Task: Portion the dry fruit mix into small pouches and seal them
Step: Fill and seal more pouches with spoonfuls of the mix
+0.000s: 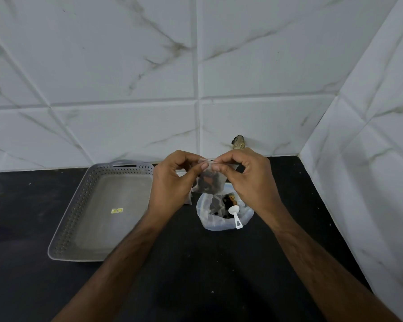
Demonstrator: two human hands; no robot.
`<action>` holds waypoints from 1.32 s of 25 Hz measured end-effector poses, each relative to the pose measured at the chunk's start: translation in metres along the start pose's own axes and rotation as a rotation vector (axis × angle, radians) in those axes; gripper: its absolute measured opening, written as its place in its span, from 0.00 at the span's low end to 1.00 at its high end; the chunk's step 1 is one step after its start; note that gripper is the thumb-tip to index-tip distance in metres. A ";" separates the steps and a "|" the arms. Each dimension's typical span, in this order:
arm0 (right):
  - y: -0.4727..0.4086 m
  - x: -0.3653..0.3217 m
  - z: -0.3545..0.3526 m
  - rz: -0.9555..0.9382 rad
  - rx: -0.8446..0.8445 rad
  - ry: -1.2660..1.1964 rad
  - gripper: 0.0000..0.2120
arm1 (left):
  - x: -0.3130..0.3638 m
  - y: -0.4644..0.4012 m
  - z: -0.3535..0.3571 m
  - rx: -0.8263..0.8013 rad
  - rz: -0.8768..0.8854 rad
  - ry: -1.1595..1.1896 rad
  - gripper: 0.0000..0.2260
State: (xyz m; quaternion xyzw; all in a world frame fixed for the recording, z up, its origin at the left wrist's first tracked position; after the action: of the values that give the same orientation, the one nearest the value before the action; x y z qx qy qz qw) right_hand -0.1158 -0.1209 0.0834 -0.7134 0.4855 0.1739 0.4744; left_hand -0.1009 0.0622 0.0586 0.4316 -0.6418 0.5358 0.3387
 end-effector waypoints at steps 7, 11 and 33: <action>0.000 0.001 -0.001 0.038 -0.010 -0.024 0.06 | 0.007 -0.002 -0.002 -0.046 0.145 -0.150 0.05; 0.001 0.004 -0.001 0.066 -0.056 -0.001 0.04 | 0.007 -0.003 -0.001 -0.079 0.131 -0.121 0.03; 0.002 0.013 0.005 0.332 -0.080 -0.343 0.02 | -0.004 -0.005 0.002 -0.039 -0.109 0.130 0.06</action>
State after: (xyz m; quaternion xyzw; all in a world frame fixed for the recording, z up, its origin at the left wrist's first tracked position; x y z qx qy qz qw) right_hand -0.1097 -0.1237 0.0706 -0.6022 0.5013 0.3871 0.4860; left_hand -0.0949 0.0608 0.0564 0.4236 -0.6042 0.5310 0.4166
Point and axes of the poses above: each hand's wrist, its own y-axis away from the middle knuckle, its own z-axis out of the palm, x = y × z, the point moved 2 cm from there along -y, towards the middle knuckle, and after that the axes turned 4 degrees about y, right-handed, at the moved point
